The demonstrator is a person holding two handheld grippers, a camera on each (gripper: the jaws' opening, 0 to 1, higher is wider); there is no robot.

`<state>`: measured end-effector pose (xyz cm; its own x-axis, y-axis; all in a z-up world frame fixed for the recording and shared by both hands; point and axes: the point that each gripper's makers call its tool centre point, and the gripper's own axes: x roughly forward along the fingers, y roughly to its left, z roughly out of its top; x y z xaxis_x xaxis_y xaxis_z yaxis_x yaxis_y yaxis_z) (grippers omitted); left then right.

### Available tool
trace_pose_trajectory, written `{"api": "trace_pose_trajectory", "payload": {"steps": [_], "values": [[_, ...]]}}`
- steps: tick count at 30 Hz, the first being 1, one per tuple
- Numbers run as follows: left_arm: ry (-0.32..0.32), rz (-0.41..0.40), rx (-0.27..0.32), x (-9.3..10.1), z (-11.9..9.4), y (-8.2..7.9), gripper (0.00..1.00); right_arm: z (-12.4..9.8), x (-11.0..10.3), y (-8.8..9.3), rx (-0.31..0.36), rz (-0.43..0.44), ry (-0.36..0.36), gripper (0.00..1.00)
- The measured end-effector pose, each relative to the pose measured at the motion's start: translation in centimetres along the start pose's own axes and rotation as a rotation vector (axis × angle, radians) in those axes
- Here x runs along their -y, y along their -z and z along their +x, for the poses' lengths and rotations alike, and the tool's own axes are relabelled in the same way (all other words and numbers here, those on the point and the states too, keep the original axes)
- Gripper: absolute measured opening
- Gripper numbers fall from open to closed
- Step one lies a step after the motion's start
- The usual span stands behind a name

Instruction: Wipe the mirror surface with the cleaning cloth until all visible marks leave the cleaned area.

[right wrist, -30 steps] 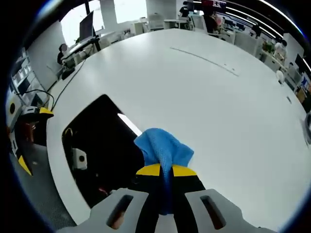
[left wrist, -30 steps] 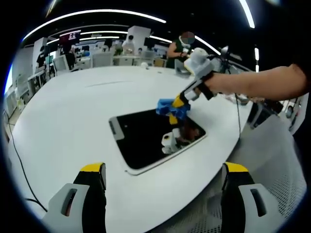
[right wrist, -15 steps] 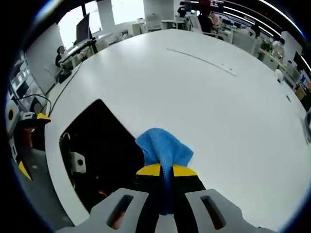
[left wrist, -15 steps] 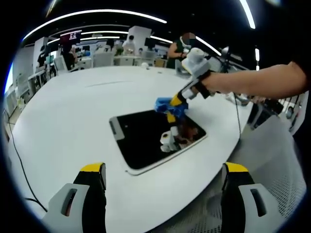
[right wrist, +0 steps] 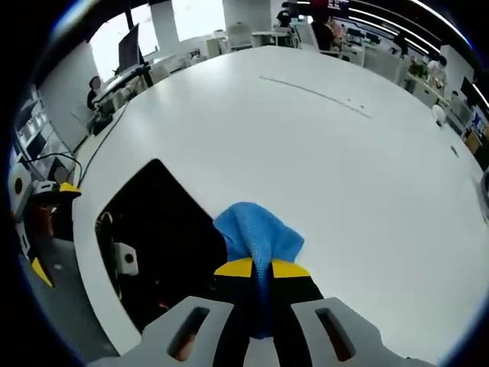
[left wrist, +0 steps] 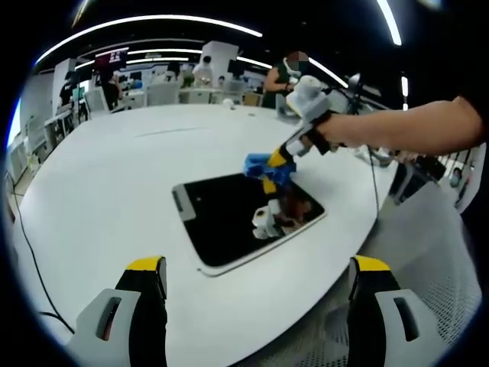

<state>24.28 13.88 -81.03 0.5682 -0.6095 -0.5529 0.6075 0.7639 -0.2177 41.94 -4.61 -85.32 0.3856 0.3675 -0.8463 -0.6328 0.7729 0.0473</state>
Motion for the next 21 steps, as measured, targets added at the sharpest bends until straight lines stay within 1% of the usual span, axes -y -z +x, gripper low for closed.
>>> {"api": "trace_pose_trajectory", "payload": {"steps": [5,7,10,15,18,21], "values": [[0.0,0.002,0.0,0.0,0.0,0.0,1.0,-0.9,-0.5,-1.0,0.02,0.014,-0.005,0.01],[0.002,0.0,-0.001,0.1,0.0,0.0,1.0,-1.1,-0.4,-1.5,0.03,0.011,0.001,0.01],[0.005,0.007,-0.003,0.2,-0.1,-0.1,1.0,-1.5,-0.2,-2.0,0.037,0.033,0.0,0.01],[-0.002,0.003,0.004,0.2,-0.2,-0.3,1.0,-2.3,-0.1,-2.8,0.048,0.032,0.004,0.01],[-0.004,0.005,0.008,0.2,-0.3,-0.4,1.0,-2.7,-0.1,-3.1,0.051,0.028,0.005,0.01],[-0.007,0.004,0.011,0.1,-0.3,-0.4,1.0,-2.7,0.0,-3.0,0.046,0.035,0.006,0.01]]}}
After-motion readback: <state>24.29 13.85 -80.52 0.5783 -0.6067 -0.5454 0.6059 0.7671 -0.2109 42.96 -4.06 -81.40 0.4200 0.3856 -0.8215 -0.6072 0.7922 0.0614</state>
